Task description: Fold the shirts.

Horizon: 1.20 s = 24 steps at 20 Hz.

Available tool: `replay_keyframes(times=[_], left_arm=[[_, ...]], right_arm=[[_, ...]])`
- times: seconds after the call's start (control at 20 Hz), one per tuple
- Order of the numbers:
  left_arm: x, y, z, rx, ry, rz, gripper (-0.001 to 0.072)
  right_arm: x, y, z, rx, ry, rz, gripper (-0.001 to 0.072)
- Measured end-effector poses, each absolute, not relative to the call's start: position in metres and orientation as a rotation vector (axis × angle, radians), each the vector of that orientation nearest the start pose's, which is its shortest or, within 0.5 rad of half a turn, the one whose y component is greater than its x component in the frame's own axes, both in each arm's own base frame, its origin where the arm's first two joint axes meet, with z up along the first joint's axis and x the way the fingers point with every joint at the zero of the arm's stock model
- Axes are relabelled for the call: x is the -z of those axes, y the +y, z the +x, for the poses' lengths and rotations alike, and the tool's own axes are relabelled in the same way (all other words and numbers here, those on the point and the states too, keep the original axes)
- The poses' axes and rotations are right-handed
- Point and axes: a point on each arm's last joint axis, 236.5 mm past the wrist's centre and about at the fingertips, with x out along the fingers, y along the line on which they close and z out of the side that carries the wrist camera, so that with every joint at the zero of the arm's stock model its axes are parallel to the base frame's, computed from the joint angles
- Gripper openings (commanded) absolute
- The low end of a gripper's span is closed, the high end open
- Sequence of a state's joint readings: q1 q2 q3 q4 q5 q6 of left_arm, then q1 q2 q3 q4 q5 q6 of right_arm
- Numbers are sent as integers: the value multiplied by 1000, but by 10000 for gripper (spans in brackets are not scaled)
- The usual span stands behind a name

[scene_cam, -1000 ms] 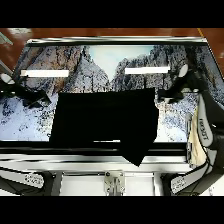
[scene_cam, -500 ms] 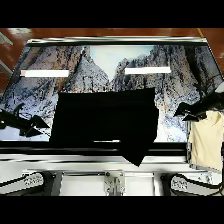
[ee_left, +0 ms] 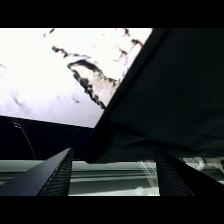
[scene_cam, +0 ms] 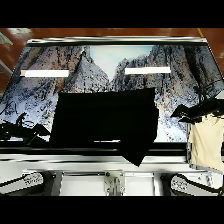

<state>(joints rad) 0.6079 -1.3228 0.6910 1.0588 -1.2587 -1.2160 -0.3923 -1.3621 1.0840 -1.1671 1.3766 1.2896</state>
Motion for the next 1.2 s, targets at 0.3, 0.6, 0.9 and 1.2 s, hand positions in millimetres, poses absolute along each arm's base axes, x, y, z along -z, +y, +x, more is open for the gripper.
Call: replay_keyframes(times=[0.3,0.6,0.9,1.2], left_arm=[[113,25,242,72,1531,-851,599],[124,8,241,95,1540,-958,195],[128,8,247,84,1518,-979,40],[125,3,246,104,1525,-999,40]], right_arm=[[26,-23,331,-184,1456,531,601],[23,-18,332,-187,1455,562,601],[34,-23,309,-156,1548,545,601],[73,10,249,-169,1717,556,619]])
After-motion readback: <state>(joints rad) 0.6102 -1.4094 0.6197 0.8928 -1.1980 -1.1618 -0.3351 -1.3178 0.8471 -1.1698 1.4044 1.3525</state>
